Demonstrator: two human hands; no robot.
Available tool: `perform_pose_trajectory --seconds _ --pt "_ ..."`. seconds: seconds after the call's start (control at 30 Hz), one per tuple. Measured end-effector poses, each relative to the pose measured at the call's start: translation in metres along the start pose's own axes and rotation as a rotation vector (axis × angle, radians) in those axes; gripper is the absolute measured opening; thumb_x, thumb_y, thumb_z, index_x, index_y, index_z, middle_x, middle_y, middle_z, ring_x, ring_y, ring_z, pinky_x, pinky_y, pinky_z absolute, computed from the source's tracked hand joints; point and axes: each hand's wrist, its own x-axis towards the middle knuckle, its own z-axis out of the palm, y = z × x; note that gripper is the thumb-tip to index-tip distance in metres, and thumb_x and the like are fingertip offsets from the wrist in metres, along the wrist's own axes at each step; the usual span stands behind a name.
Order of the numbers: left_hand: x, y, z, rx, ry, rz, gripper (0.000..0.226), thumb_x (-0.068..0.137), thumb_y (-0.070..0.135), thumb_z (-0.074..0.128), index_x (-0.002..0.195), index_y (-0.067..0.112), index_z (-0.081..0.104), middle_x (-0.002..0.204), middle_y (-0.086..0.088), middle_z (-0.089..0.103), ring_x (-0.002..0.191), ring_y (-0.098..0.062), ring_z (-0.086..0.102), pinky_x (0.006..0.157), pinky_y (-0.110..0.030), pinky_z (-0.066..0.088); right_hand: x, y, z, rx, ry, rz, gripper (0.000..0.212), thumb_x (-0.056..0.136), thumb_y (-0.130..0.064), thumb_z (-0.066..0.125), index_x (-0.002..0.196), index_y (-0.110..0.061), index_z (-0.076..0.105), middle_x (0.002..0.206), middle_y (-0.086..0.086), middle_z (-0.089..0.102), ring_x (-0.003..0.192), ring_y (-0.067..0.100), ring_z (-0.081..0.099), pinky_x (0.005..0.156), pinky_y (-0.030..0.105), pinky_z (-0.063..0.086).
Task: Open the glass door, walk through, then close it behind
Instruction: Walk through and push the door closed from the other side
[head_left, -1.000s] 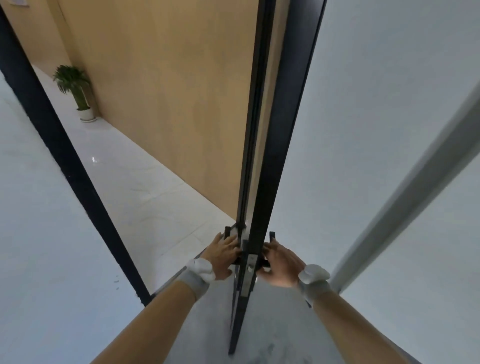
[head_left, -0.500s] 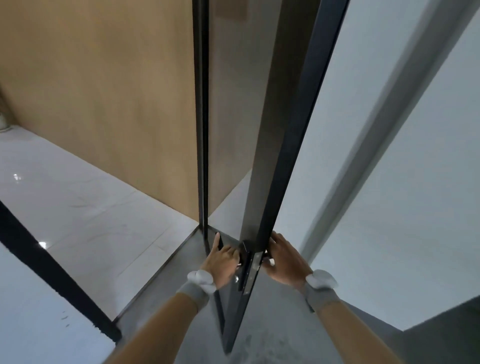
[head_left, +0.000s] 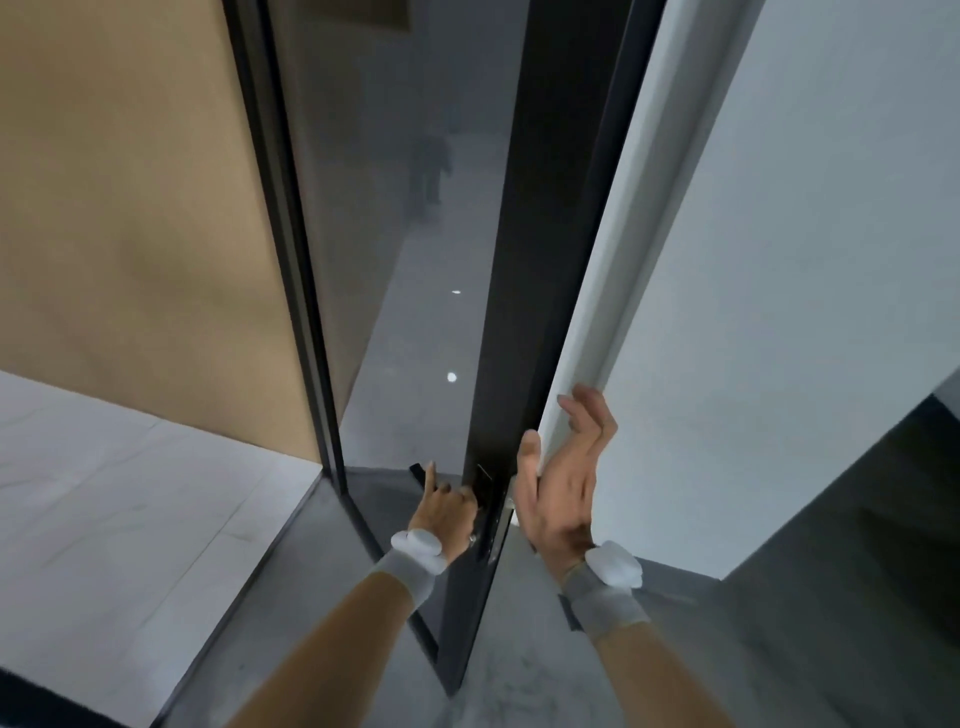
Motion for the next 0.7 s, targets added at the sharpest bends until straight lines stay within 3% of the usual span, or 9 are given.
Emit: perform_pose_trajectory --seconds 0.1,0.17,0.3,0.43,0.57,0.7 --pt "0.016 0.008 0.000 -0.027 -0.013 0.012 0.037 0.103 0.024 0.054 0.136 0.007 0.060 0.119 -0.008 0.070 0.119 -0.033 0.063 0.125 -0.065 0.004 0.013 -0.007 0.009 -0.250 -0.003 -0.192 0.054 0.097 -0.020 0.064 0.146 -0.006 0.045 0.166 0.014 0.028 0.162 0.024 0.025 0.127 0.046 0.034" --pt "0.023 0.012 -0.001 -0.042 -0.017 0.013 0.037 0.103 0.025 0.054 0.136 0.008 0.060 0.122 -0.009 0.070 0.121 -0.034 0.061 0.125 -0.066 0.002 0.023 -0.009 0.020 -0.415 -0.059 -0.279 0.067 0.094 -0.022 0.064 0.155 -0.010 0.038 0.171 0.011 0.023 0.167 0.025 0.007 0.130 0.056 0.024" --pt "0.040 0.020 -0.003 -0.039 -0.036 0.017 0.030 0.104 0.024 0.051 0.126 0.009 0.065 0.119 -0.009 0.070 0.121 -0.036 0.060 0.125 -0.067 0.001 0.043 0.010 0.042 -0.699 -0.140 -0.267 0.077 0.102 -0.030 0.060 0.168 -0.012 0.023 0.180 0.002 -0.005 0.165 0.021 -0.017 0.131 0.061 0.013" --pt "0.056 0.030 -0.006 -0.048 -0.043 -0.006 0.028 0.103 0.024 0.051 0.123 0.009 0.065 0.117 -0.008 0.071 0.122 -0.036 0.058 0.125 -0.064 0.003 0.056 0.038 0.054 -0.800 -0.127 -0.221 0.071 0.112 -0.040 0.047 0.170 -0.012 0.018 0.178 0.001 -0.007 0.164 0.023 -0.019 0.131 0.063 0.012" --pt "0.075 0.043 -0.008 -0.036 -0.040 -0.012 0.035 0.105 0.027 0.049 0.133 0.009 0.058 0.119 -0.007 0.070 0.123 -0.035 0.058 0.126 -0.064 0.003 0.069 0.064 0.057 -0.833 -0.087 -0.220 0.072 0.114 -0.046 0.037 0.171 -0.014 0.007 0.178 0.001 -0.014 0.164 0.025 -0.019 0.131 0.062 0.004" --pt "0.095 0.052 -0.011 -0.041 -0.018 -0.008 0.037 0.106 0.029 0.044 0.135 0.008 0.056 0.117 -0.007 0.070 0.121 -0.035 0.059 0.126 -0.063 0.002 0.081 0.085 0.056 -0.831 -0.061 -0.230 0.073 0.114 -0.047 0.033 0.171 -0.014 0.000 0.178 0.001 -0.018 0.165 0.026 -0.019 0.130 0.064 0.011"
